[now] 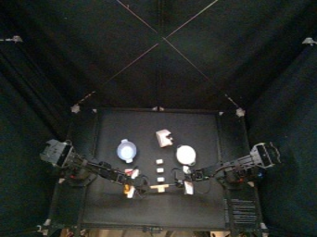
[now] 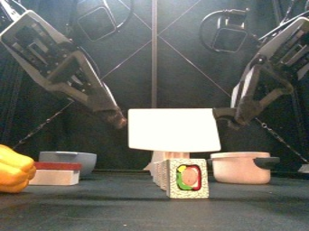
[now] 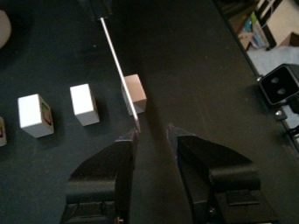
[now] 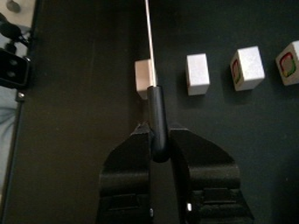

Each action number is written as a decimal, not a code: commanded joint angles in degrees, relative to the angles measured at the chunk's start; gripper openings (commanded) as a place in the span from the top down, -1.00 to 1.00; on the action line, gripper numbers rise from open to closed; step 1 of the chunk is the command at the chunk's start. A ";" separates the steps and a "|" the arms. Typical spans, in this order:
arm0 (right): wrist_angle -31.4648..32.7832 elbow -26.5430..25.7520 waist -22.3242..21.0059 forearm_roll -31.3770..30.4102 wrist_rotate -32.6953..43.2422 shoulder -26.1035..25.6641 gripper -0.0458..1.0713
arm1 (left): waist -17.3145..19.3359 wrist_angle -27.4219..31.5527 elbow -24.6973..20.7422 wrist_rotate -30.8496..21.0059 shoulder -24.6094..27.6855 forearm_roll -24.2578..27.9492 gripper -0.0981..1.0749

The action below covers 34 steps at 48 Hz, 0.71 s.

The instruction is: Put cleaver back in holder

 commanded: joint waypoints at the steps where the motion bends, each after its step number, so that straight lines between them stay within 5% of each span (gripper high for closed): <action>1: 3.25 -3.43 -1.41 1.93 0.18 -3.34 0.21 | 0.26 -2.20 0.26 0.18 -2.46 -1.23 -0.41; 13: 16.00 -9.76 -7.12 9.76 2.90 -5.71 0.20 | 4.48 -2.55 -0.70 0.44 -3.08 -3.96 -0.41; 34: 25.93 -15.56 -19.86 5.63 23.03 -10.90 0.20 | 17.84 -3.08 -1.05 0.62 -10.28 0.79 -0.41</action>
